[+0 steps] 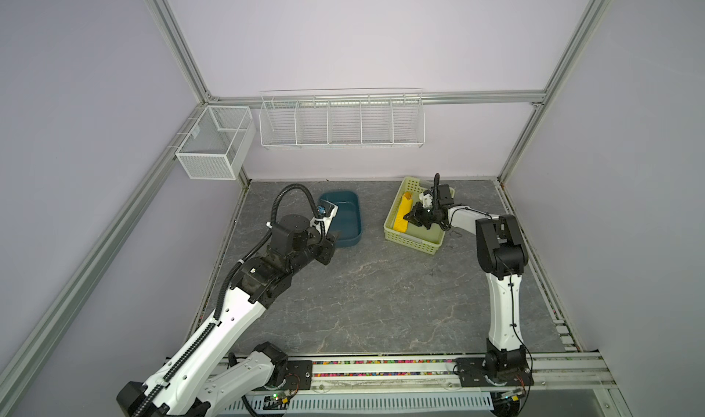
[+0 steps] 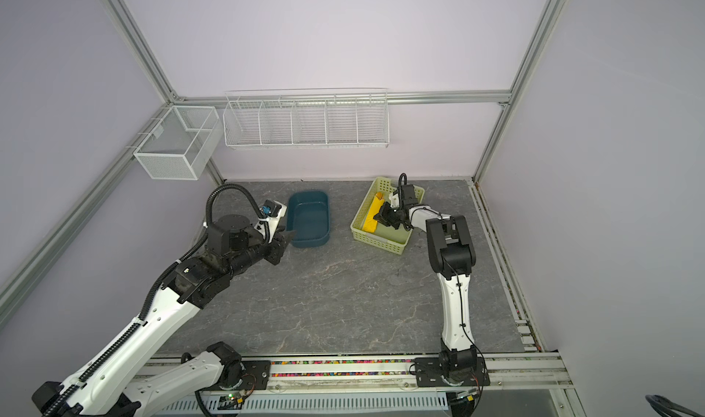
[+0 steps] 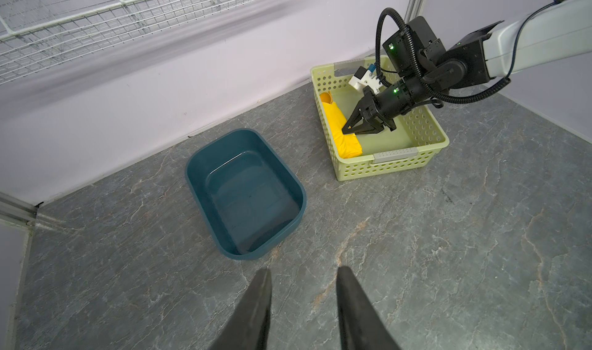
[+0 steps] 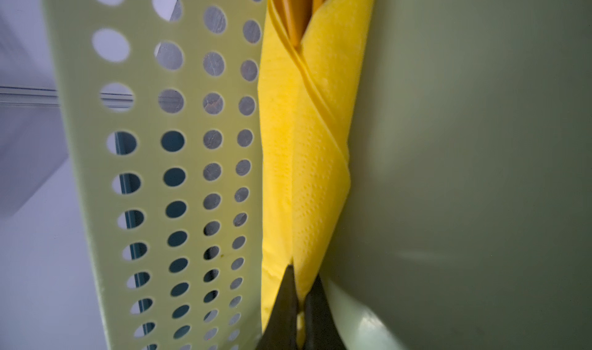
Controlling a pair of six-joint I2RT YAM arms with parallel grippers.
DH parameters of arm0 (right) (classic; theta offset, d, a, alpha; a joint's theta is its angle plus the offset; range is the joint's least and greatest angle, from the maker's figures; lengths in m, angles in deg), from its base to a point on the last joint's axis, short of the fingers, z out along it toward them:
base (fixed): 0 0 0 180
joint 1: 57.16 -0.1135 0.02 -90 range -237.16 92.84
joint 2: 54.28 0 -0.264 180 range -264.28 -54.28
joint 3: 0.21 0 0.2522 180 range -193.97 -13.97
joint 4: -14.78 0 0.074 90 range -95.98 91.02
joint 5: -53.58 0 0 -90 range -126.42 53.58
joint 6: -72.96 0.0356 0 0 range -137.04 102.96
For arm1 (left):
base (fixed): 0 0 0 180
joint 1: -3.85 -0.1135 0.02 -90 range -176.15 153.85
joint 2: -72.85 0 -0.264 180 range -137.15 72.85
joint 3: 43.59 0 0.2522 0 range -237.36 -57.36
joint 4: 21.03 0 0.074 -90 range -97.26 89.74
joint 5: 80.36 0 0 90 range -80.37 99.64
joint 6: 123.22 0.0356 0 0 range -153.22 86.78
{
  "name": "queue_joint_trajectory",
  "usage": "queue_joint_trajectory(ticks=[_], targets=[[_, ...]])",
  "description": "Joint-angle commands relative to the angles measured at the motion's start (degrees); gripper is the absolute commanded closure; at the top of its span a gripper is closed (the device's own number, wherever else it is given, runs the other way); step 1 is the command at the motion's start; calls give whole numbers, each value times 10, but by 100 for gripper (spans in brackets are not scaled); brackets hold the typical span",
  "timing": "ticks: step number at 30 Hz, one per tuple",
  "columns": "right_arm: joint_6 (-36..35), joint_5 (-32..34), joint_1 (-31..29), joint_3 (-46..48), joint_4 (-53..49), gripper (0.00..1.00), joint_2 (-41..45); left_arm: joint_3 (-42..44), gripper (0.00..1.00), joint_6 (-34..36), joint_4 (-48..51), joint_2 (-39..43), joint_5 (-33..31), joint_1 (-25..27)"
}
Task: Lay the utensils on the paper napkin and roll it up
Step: 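Lower the bundle into the green basket with the right gripper and release it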
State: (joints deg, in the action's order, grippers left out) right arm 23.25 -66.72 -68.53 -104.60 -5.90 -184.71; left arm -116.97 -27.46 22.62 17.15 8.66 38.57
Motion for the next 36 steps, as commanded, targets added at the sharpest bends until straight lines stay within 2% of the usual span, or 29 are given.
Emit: queue_joint_trajectory(ticks=[1,3,7,11,17,27,36], targets=[[-2,16,10,-4,-50,93,-23,-2,65,10,3,2,9,-3],[-2,25,12,-7,-64,92,-25,-2,65,11,4,2,9,-3],[-5,34,14,-10,-81,78,-27,-2,65,11,3,3,9,-3],[-12,41,15,-14,-93,73,-22,-2,65,9,3,2,10,-3],[-28,51,15,-23,-120,58,-1,-4,65,9,3,0,11,-3],[-77,88,8,-30,-216,44,84,-5,65,8,3,-4,10,-3],[-118,105,-20,33,-298,32,172,-7,65,8,4,-7,11,-3]])
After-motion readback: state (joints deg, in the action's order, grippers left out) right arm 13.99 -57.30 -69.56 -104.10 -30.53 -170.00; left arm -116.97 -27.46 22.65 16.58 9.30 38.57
